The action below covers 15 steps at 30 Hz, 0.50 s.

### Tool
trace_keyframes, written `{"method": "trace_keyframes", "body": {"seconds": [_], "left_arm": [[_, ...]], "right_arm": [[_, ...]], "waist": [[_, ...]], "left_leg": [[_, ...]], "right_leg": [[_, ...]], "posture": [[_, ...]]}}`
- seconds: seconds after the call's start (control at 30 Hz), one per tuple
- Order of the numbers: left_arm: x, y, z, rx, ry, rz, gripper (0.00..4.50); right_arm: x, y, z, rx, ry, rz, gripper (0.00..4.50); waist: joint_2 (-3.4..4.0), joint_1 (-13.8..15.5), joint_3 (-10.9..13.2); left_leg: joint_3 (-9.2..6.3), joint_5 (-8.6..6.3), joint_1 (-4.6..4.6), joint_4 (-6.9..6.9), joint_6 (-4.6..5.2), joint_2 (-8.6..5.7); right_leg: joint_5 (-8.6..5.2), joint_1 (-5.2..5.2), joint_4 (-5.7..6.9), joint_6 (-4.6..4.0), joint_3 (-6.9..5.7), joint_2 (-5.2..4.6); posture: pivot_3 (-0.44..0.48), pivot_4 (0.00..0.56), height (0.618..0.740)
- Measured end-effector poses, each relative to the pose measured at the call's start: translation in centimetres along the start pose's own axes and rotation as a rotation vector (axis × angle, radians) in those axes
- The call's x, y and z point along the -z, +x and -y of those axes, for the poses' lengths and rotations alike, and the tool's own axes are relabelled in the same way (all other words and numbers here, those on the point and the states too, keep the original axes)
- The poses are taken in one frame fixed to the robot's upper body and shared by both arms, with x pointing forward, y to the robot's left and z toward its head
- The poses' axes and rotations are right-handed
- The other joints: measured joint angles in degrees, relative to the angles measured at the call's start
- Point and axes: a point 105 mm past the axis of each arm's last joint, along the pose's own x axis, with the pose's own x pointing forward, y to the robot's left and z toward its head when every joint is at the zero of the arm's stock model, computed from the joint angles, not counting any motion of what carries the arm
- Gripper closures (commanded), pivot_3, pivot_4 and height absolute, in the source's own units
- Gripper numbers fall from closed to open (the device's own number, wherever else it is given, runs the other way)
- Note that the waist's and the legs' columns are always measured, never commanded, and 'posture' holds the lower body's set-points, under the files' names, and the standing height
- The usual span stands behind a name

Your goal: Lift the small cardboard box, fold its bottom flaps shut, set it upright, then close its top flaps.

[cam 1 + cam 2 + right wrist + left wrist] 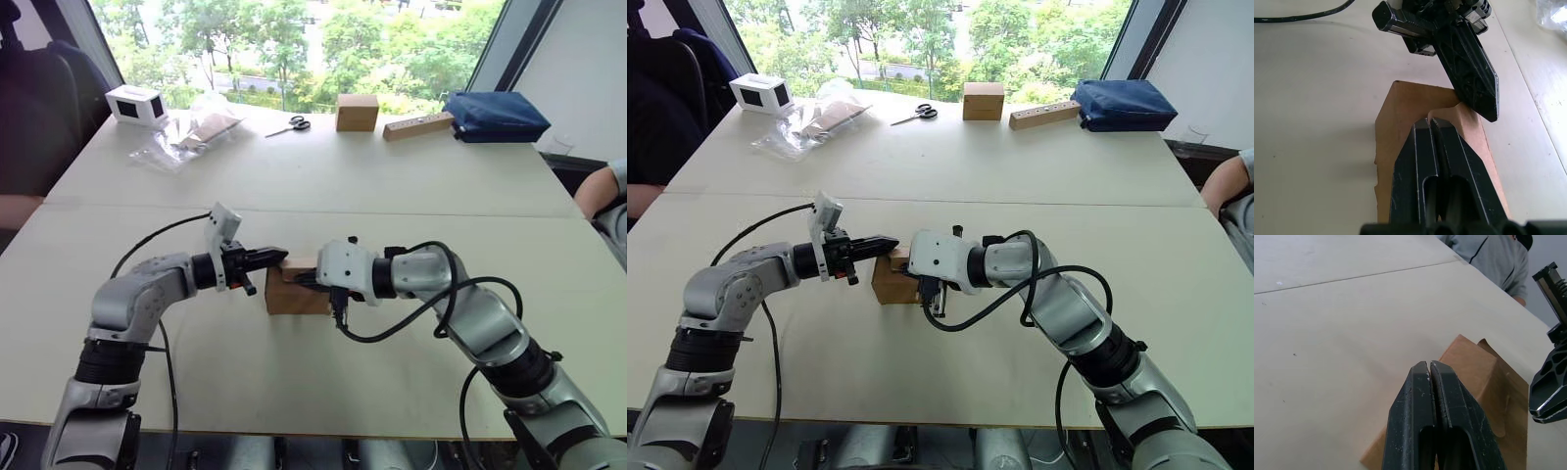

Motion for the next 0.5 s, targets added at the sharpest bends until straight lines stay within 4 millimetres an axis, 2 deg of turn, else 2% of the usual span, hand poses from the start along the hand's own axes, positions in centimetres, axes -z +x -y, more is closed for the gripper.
{"method": "trace_keyframes", "body": {"seconds": [0.5], "left_arm": [[-0.12, 0.07, 0.14, -0.009, -0.088, 0.010, 4.43]], "right_arm": [[1.05, 0.83, -0.17, -0.001, -0.066, -0.050, 4.50]], "waist": [[0.00, -0.01, 0.00]], "left_leg": [[0.00, 0.01, 0.00, 0.00, -0.01, -0.01]], "right_leg": [[0.00, 0.00, 0.00, 0.00, 0.00, 0.00]], "posture": [[0.000, 0.150, 0.740]]}}
